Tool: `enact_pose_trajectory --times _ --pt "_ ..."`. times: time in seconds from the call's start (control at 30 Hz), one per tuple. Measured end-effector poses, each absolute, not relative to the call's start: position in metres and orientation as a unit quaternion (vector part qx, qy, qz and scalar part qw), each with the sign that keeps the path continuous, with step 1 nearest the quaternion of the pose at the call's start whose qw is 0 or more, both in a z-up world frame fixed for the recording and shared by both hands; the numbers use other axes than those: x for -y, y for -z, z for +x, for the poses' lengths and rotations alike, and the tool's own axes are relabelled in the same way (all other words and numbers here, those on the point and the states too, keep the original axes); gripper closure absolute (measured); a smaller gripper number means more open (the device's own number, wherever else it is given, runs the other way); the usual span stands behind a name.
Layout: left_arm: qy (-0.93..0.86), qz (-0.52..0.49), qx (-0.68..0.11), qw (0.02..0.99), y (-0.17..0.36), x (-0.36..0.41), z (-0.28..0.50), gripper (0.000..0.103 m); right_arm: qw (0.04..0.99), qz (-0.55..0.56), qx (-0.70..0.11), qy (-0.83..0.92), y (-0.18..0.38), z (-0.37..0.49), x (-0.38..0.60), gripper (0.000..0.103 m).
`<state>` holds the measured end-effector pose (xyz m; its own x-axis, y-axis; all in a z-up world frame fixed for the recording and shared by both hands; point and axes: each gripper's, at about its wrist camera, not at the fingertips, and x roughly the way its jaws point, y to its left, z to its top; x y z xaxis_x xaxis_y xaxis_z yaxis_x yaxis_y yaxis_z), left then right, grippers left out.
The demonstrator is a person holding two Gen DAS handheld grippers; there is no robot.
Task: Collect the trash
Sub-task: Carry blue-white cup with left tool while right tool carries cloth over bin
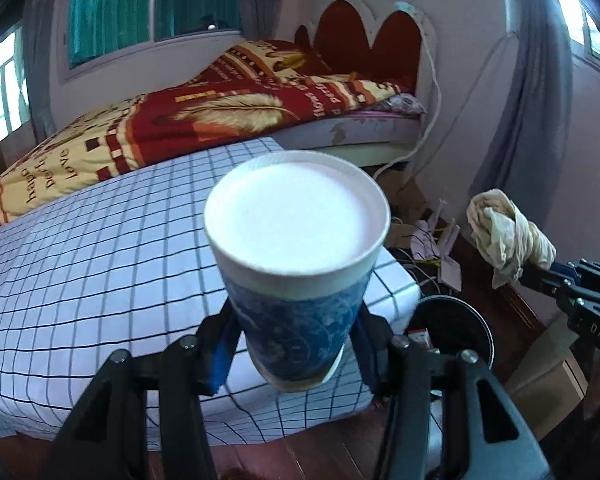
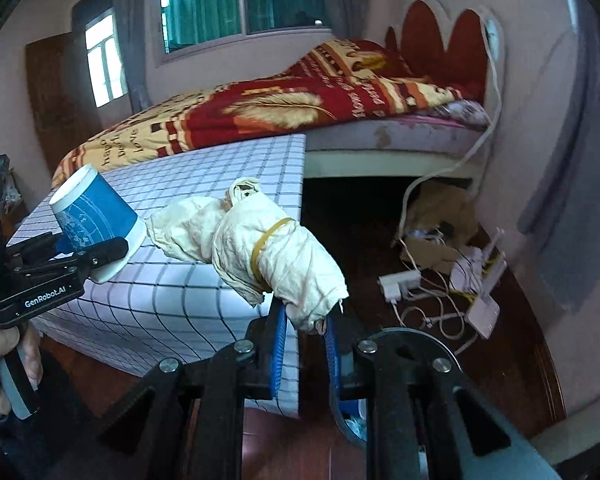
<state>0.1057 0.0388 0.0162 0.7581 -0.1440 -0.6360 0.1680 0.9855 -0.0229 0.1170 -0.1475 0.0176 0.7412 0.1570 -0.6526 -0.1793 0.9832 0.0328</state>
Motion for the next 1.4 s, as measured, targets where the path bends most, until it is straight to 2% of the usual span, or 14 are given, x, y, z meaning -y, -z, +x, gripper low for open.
enact_pose_trajectory --times 0.9,1.4 --pt "0.213 0.064 -0.371 0.901 0.023 0.088 0.112 0.051 0.919 0.012 -0.391 0.036 0.026 0.086 0.265 0.084" --pt "0.265 0.1 -0.436 0.854 0.087 0.151 0.122 0.051 0.884 0.005 -0.465 0.039 0.101 0.095 0.301 0.084"
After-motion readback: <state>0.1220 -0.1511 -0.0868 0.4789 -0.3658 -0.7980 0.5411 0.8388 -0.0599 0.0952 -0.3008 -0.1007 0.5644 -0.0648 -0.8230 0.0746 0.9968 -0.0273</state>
